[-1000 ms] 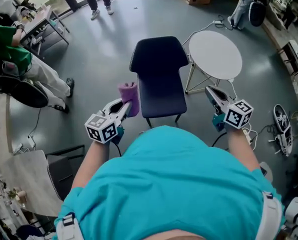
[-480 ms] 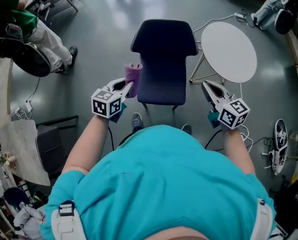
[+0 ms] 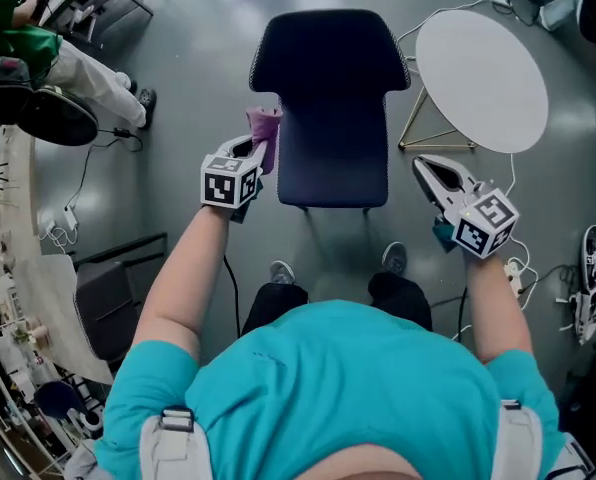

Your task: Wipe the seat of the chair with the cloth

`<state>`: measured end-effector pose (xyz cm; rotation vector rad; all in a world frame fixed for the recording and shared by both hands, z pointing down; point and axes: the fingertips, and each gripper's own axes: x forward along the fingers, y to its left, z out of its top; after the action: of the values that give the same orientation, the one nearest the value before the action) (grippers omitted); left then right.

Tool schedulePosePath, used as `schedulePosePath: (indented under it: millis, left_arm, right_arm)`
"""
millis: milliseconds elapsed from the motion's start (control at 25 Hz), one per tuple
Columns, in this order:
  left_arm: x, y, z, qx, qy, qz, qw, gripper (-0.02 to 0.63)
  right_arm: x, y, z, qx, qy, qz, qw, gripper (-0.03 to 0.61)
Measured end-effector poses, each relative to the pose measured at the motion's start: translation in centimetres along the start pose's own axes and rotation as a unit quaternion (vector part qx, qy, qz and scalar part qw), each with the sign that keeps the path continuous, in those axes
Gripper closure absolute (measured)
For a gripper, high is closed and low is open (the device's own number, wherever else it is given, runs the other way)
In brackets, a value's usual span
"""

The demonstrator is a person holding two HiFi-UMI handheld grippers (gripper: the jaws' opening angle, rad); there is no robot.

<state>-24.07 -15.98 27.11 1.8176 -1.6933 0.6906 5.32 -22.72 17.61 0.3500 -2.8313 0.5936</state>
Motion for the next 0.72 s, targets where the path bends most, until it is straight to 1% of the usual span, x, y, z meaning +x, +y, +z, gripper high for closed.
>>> schedulePosePath:
  millis: [80, 160, 200, 240, 280, 320, 360, 400, 440, 520, 560, 600, 640, 680, 720]
  left_arm:
    - [4.5, 1.9, -1.4, 0.042, 0.001, 0.013, 0.9990, 0.561]
    - [9.0, 3.6, -3.3, 0.102, 0.006, 0.020, 0.9945, 0.561]
    - [11.4, 4.4, -4.3, 0.140, 0.010, 0.021, 0.9899, 0.561]
    - [13.7, 5.2, -5.1, 0.182, 0.013, 0.022, 0.9830, 0.561]
    - [16.0, 6.0, -5.8, 0.227, 0.016, 0.027, 0.9735, 0.561]
    - [18.3, 6.8, -6.3, 0.272, 0.021, 0.035, 0.9614, 0.561]
    - [20.5, 7.4, -6.8, 0.318, 0.027, 0.045, 0.9468, 0.561]
    - [22.7, 7.9, -7.4, 0.362, 0.032, 0.055, 0.9300, 0.561]
    - [24.9, 8.1, -8.2, 0.405, 0.038, 0.064, 0.9112, 0.561]
    - [29.1, 8.4, -9.9, 0.487, 0.051, 0.077, 0.8683, 0.561]
    - [30.9, 8.7, -10.8, 0.523, 0.058, 0.083, 0.8462, 0.561]
    - [32.5, 9.1, -11.7, 0.552, 0.065, 0.090, 0.8265, 0.561]
    - [33.8, 9.7, -12.4, 0.572, 0.069, 0.098, 0.8113, 0.561]
    - [35.0, 10.3, -12.8, 0.583, 0.069, 0.108, 0.8021, 0.561]
    - [36.0, 10.7, -12.9, 0.587, 0.063, 0.119, 0.7983, 0.561]
  right_arm:
    - [2.2, -1.2, -3.1, -0.001, -0.014, -0.007, 1.000, 0.588]
    - [4.3, -2.2, -6.3, -0.005, -0.028, -0.012, 1.000, 0.588]
    - [5.4, -2.8, -7.8, -0.010, -0.034, -0.015, 0.999, 0.588]
    - [6.4, -3.6, -8.9, -0.016, -0.040, -0.020, 0.999, 0.588]
    - [7.3, -4.4, -9.9, -0.025, -0.045, -0.025, 0.998, 0.588]
    - [8.0, -5.2, -10.8, -0.035, -0.051, -0.031, 0.998, 0.588]
    - [8.5, -5.9, -11.6, -0.046, -0.057, -0.037, 0.997, 0.588]
    - [9.0, -6.4, -12.5, -0.057, -0.062, -0.041, 0.996, 0.588]
    - [9.2, -6.9, -13.5, -0.066, -0.067, -0.045, 0.995, 0.588]
    - [9.5, -7.6, -15.5, -0.076, -0.078, -0.053, 0.993, 0.588]
    - [9.5, -7.8, -16.5, -0.076, -0.083, -0.057, 0.992, 0.588]
    - [9.6, -7.9, -17.4, -0.076, -0.088, -0.061, 0.991, 0.588]
    - [9.6, -7.7, -18.4, -0.076, -0.091, -0.065, 0.991, 0.588]
    - [9.5, -7.6, -19.3, -0.075, -0.094, -0.070, 0.990, 0.588]
    - [9.3, -7.4, -20.2, -0.075, -0.096, -0.078, 0.989, 0.588]
